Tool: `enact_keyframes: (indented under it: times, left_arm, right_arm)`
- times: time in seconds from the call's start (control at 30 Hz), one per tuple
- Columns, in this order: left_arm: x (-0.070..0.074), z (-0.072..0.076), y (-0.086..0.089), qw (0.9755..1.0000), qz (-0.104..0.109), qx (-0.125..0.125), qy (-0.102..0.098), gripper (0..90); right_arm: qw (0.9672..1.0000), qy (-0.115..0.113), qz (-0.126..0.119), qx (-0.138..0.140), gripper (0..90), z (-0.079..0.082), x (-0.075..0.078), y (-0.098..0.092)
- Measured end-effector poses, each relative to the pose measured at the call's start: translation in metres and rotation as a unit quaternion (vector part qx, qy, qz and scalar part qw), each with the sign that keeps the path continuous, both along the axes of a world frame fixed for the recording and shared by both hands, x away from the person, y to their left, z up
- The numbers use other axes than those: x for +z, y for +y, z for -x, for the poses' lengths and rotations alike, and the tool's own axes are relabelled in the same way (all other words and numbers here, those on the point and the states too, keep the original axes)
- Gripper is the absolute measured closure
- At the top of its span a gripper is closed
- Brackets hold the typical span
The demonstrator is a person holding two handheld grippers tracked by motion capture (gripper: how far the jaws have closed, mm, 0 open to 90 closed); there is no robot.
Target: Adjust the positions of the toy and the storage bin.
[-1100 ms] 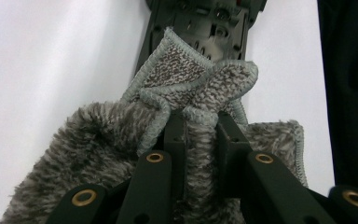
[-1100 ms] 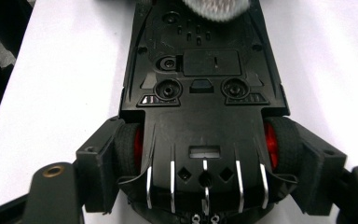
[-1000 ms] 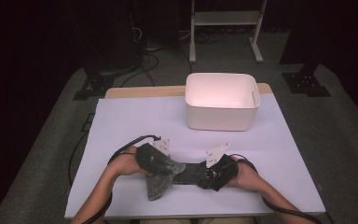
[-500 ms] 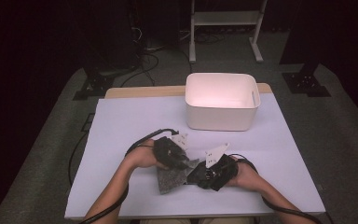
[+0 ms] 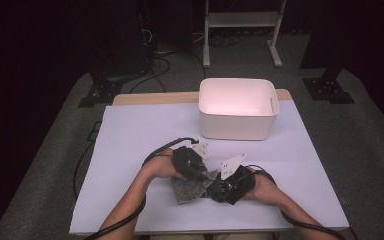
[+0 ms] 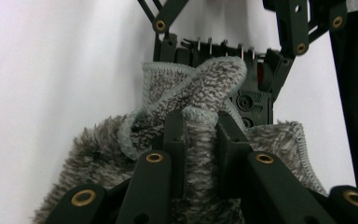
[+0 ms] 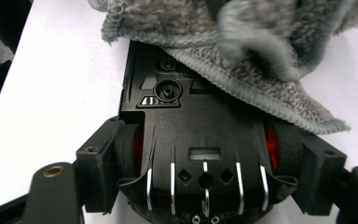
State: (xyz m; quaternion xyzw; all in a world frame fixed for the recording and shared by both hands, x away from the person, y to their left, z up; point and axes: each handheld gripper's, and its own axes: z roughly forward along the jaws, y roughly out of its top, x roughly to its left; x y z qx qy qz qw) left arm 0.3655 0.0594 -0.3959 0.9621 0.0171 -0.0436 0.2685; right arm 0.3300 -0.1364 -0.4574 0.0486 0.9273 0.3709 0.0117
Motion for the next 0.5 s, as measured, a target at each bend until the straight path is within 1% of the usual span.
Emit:
enact_keyframes:
  times: [0.03, 0.17, 0.33, 0.43, 0.5]
  left_arm:
    - [0.001, 0.000, 0.001, 1.0000, -0.003, -0.002, -0.002, 77.3]
    - [0.001, 0.003, 0.015, 0.9999, -0.009, 0.006, -0.002, 77.2]
    - [0.001, 0.006, 0.040, 0.9995, -0.010, 0.029, 0.001, 77.2]
    - [0.000, 0.007, 0.056, 0.9991, -0.012, 0.039, 0.003, 77.2]
    - [0.001, 0.007, 0.064, 0.9989, -0.011, 0.046, 0.003, 77.1]
  right_arm:
    - [1.0000, 0.000, 0.000, 0.000, 23.5, 0.000, 0.000, 0.000]
    - [1.0000, -0.001, -0.001, 0.001, 23.5, 0.000, 0.000, 0.000]
    - [1.0000, 0.003, -0.002, -0.001, 23.5, 0.001, 0.000, 0.000]
    - [1.0000, -0.002, -0.001, 0.001, 23.5, 0.000, 0.000, -0.001]
    - [1.0000, -0.003, -0.002, 0.001, 23.5, 0.000, -0.001, -0.001]
